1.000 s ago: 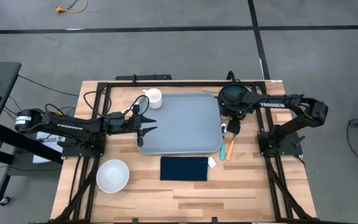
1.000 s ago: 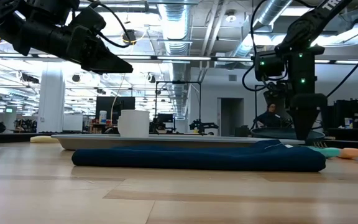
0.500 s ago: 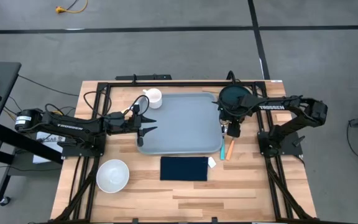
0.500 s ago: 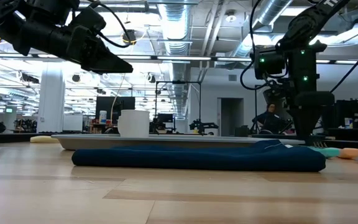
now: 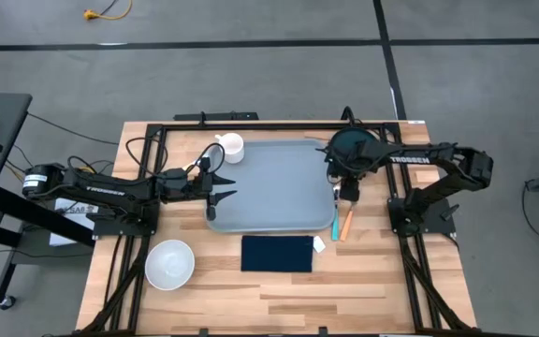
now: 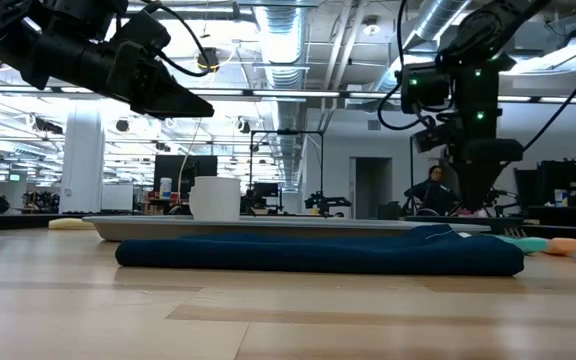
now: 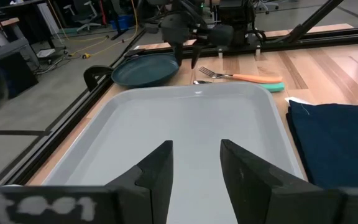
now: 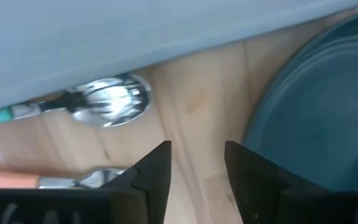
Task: Set up tray
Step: Put the black plate on the gray tray to the bottom of the white mug
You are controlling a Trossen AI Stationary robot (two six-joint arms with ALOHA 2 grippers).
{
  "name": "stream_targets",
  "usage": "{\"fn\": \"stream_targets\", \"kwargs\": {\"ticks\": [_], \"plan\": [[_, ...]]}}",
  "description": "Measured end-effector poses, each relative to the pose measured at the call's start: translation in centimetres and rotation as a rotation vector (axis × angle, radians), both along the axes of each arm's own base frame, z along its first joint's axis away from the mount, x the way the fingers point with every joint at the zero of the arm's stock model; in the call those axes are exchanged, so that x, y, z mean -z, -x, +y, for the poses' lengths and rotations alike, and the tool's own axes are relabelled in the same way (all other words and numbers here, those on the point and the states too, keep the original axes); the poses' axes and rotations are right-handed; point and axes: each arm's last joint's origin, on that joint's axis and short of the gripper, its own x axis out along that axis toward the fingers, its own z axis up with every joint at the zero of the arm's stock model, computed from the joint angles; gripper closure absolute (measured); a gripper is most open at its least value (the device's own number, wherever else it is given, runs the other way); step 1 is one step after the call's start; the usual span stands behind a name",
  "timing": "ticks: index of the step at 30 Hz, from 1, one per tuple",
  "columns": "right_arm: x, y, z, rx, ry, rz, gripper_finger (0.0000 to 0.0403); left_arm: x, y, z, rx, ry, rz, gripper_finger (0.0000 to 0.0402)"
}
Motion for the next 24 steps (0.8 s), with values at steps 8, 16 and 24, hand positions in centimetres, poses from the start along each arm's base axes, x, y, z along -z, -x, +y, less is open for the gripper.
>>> {"fn": "stream_targets", "kwargs": {"ticks": [8,16,24], "plan": [[0.9,0.9,-1.2,0.058,0.008,-0.01,0.0262,0.0,0.0,0.0,0.0,0.0,0.0,0.0278],[2.3,2.4,-1.8,0.11,0.035,0.038,0.0266,0.0,0.0,0.0,0.001,-0.004,0.001,0.0278],[2.8,2.6,-2.2,0.116,0.054,0.027,0.027,0.0,0.0,0.0,0.001,-0.004,0.001,0.0278]]}}
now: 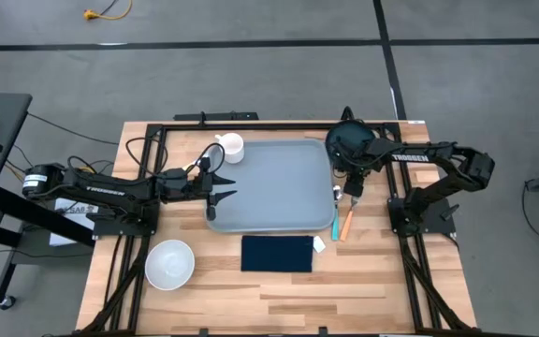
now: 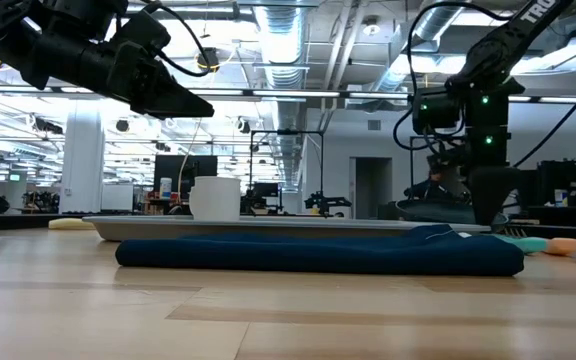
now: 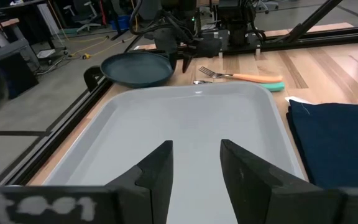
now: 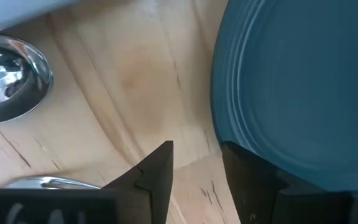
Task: Set up tray
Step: Put the black plate on the gray tray to the bottom of the white mug
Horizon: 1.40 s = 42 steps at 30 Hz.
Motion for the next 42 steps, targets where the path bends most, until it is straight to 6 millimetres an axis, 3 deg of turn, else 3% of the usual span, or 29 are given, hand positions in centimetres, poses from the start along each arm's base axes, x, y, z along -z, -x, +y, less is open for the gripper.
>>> {"fn": "stream_targets", "kwargs": {"ticks": [16,29,42], "plan": [[0.0,0.2,0.7,-0.031,-0.016,0.061,0.0274,0.0,0.0,0.0,0.0,0.0,0.0,0.0278],[-2.4,-2.3,1.8,-0.13,0.084,0.048,0.0275,0.0,0.0,0.0,0.0,0.0,0.0,0.0278],[-1.2,-1.3,0.9,-0.077,0.078,0.047,0.0274,0.0,0.0,0.0,0.0,0.0,0.0,0.0278]]}}
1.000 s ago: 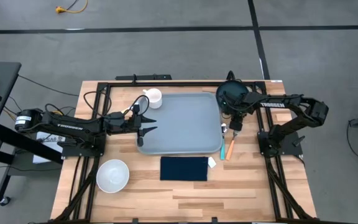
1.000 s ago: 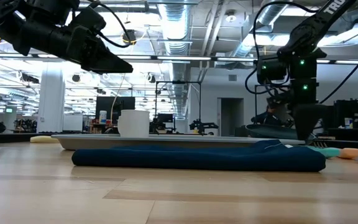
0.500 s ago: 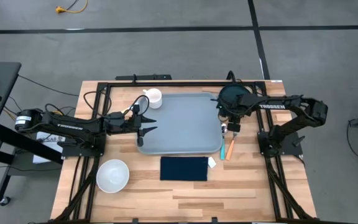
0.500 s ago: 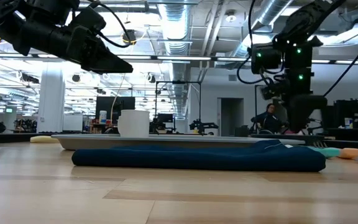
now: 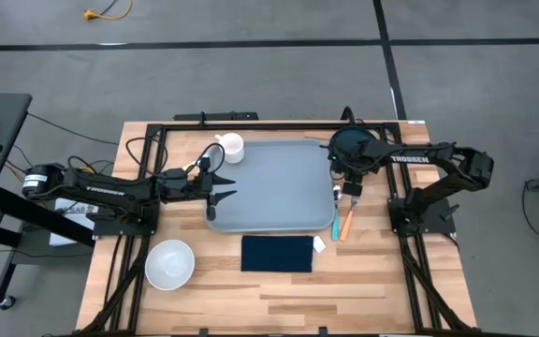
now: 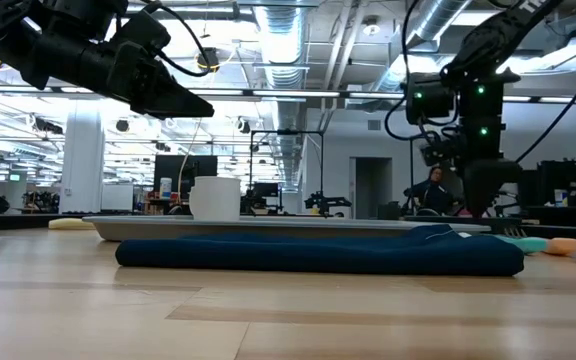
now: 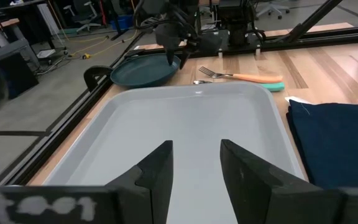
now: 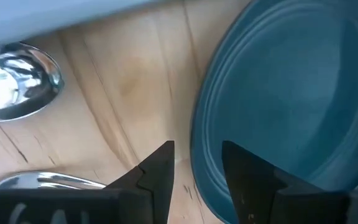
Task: Set up tray
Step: Put the black plate on the gray tray to the bottom of the white mug
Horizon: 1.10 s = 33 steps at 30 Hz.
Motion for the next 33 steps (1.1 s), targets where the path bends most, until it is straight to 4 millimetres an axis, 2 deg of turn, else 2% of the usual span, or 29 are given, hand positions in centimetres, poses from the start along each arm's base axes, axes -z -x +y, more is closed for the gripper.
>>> {"fn": "stream_targets", "kwargs": {"ticks": [12,22,27,33], "plan": [[1.1,0.2,0.1,-0.023,0.016,-0.03,0.0275,0.0,0.0,0.0,0.0,0.0,0.0,0.0278],[1.1,0.0,-0.1,-0.019,0.033,-0.056,0.0279,0.0,0.0,0.0,0.0,0.0,0.0,0.0278],[1.2,0.3,-0.6,0.004,0.03,-0.054,0.0308,0.0,0.0,0.0,0.0,0.0,0.0,0.0278],[1.2,0.6,-1.0,0.03,-0.016,-0.072,0.0379,0.0,0.0,0.0,0.0,0.0,0.0,0.0278]]}}
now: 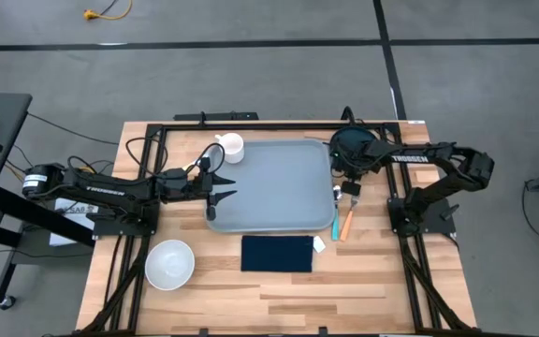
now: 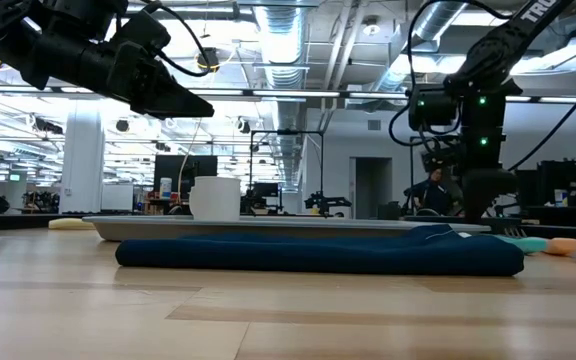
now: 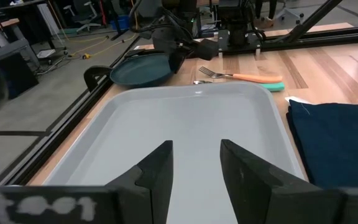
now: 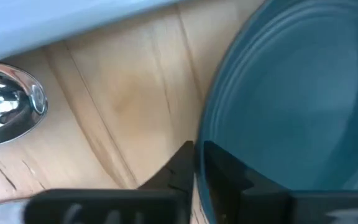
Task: Set up tray
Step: Put the black plate on the gray tray to the bottom of the white mug
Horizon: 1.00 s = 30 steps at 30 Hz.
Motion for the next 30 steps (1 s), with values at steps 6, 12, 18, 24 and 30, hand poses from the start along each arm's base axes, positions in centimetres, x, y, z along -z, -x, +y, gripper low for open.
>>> {"fn": "stream_targets", "kwargs": {"ticks": [6,12,18,24,30], "plan": [[0.0,0.1,-0.2,0.036,-0.002,-0.008,0.0393,0.0,0.0,0.0,0.0,0.0,0.0,0.0278],[0.0,0.2,-0.2,0.042,-0.004,-0.005,0.0399,0.0,0.0,0.0,0.0,0.0,0.0,0.0278],[-0.1,0.4,-0.1,0.047,0.0,0.03,0.0401,0.0,0.0,0.0,0.0,0.0,0.0,0.0278],[-1.8,-0.1,-0.4,0.071,-0.006,0.049,0.0402,0.0,0.0,0.0,0.0,0.0,0.0,0.0278],[-3.8,-1.5,-0.3,0.037,0.011,0.02,0.0402,0.0,0.0,0.0,0.0,0.0,0.0,0.0278]]}}
